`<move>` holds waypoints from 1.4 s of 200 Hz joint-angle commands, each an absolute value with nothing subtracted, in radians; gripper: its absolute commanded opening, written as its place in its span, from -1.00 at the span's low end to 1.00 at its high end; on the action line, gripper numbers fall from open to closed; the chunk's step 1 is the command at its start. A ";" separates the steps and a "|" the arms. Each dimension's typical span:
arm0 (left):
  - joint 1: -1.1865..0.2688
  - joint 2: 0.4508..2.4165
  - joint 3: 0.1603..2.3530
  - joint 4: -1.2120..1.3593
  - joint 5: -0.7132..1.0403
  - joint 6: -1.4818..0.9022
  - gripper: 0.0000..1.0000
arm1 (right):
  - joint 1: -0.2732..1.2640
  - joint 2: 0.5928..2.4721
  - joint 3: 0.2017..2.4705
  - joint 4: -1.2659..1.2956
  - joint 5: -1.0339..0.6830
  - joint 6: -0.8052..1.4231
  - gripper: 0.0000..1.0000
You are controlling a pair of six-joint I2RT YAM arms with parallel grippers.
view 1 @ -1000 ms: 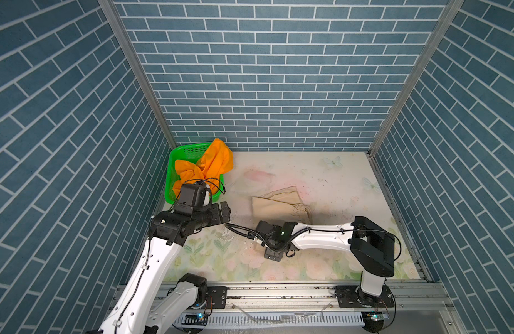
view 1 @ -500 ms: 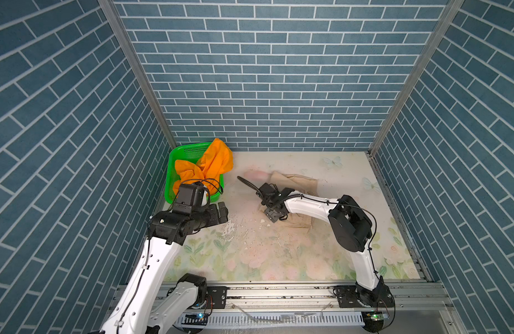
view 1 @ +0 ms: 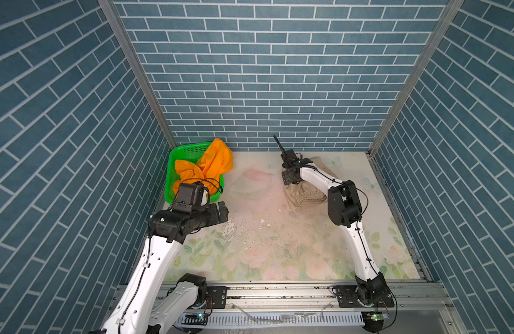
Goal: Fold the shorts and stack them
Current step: 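Grasp the beige shorts bundle with the right gripper and drag it farther away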
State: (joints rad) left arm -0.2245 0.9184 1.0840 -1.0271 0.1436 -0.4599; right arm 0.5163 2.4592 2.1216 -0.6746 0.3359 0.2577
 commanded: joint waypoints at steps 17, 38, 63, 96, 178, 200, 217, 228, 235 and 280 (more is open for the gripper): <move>-0.214 0.926 1.080 -1.011 0.152 -0.465 0.99 | 0.406 2.427 2.068 -0.684 0.325 0.231 0.66; -0.213 0.958 1.073 -0.994 0.165 -0.465 0.99 | 0.408 2.322 1.939 -0.572 0.225 0.137 0.73; -0.212 1.004 1.078 -0.979 0.184 -0.468 0.99 | 0.430 2.218 1.841 -0.522 0.136 0.165 0.77; -0.212 1.014 1.083 -0.961 0.192 -0.475 0.99 | 0.499 2.172 1.778 -0.505 0.177 0.214 0.81; -0.201 1.017 1.091 -0.979 0.188 -0.441 0.99 | 0.535 2.183 1.705 -0.628 0.408 0.251 0.82; -0.201 1.015 1.087 -0.968 0.195 -0.446 0.99 | 0.535 2.180 1.682 -0.631 0.423 0.245 0.82; -0.200 1.016 1.083 -0.963 0.202 -0.447 0.99 | 0.533 2.186 1.678 -0.641 0.433 0.238 0.83; -0.199 1.018 1.084 -0.963 0.204 -0.447 0.99 | 0.531 2.208 1.676 -0.650 0.438 0.232 0.82; -0.199 1.017 1.086 -0.965 0.204 -0.446 0.99 | 0.528 2.216 1.671 -0.650 0.443 0.228 0.82; -0.199 1.014 1.092 -0.965 0.204 -0.445 0.99 | 0.451 2.157 1.576 -0.599 0.446 0.119 0.82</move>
State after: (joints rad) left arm -0.2073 1.0206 1.0828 -0.9665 0.2024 -0.4576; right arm 0.5198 2.1895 1.6535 -0.5732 0.4076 0.2012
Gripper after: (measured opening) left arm 0.996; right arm 0.910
